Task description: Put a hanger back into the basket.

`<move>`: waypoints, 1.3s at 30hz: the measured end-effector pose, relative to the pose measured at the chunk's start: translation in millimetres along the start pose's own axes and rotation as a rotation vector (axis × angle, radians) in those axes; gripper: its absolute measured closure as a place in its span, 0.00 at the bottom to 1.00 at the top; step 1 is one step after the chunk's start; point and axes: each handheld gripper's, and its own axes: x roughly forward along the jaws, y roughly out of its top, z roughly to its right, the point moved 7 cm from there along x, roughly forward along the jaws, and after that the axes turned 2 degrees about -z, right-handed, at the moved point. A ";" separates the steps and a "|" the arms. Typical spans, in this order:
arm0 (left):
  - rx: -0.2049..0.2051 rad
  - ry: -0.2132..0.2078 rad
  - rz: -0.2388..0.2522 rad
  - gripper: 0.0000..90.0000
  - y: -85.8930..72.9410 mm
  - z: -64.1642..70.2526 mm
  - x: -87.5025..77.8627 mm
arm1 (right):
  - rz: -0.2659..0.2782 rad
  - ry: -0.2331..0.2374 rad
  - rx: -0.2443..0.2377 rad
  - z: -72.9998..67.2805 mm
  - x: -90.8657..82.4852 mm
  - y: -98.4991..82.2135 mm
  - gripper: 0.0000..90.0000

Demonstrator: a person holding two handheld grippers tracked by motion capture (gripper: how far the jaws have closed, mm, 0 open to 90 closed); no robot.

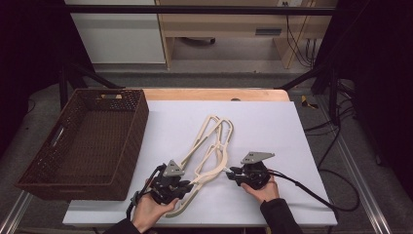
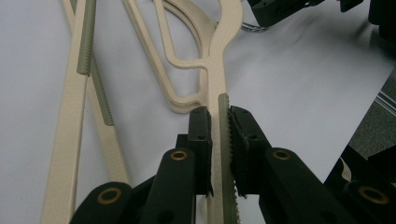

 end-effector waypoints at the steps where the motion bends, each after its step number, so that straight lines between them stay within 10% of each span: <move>1: 0.000 0.000 -0.002 0.88 -0.3 0.0 0.3 | -0.008 0.008 0.003 0.2 0.3 -0.5 0.84; 10: 0.009 -0.009 -0.028 0.88 -7.2 2.3 4.2 | 0.000 0.037 0.061 -1.8 -4.4 3.5 0.90; 22: 0.043 0.009 -0.050 0.79 -14.4 7.1 13.4 | -0.065 -0.051 0.041 -6.4 -8.0 6.2 0.94; 31: 0.176 0.064 0.018 0.39 26.9 9.8 12.7 | -0.097 -0.060 0.049 -7.1 -7.3 5.5 0.94; 39: 0.267 0.054 -0.025 0.32 52.7 22.4 52.2 | -0.096 -0.060 0.026 -7.3 -9.1 6.6 0.94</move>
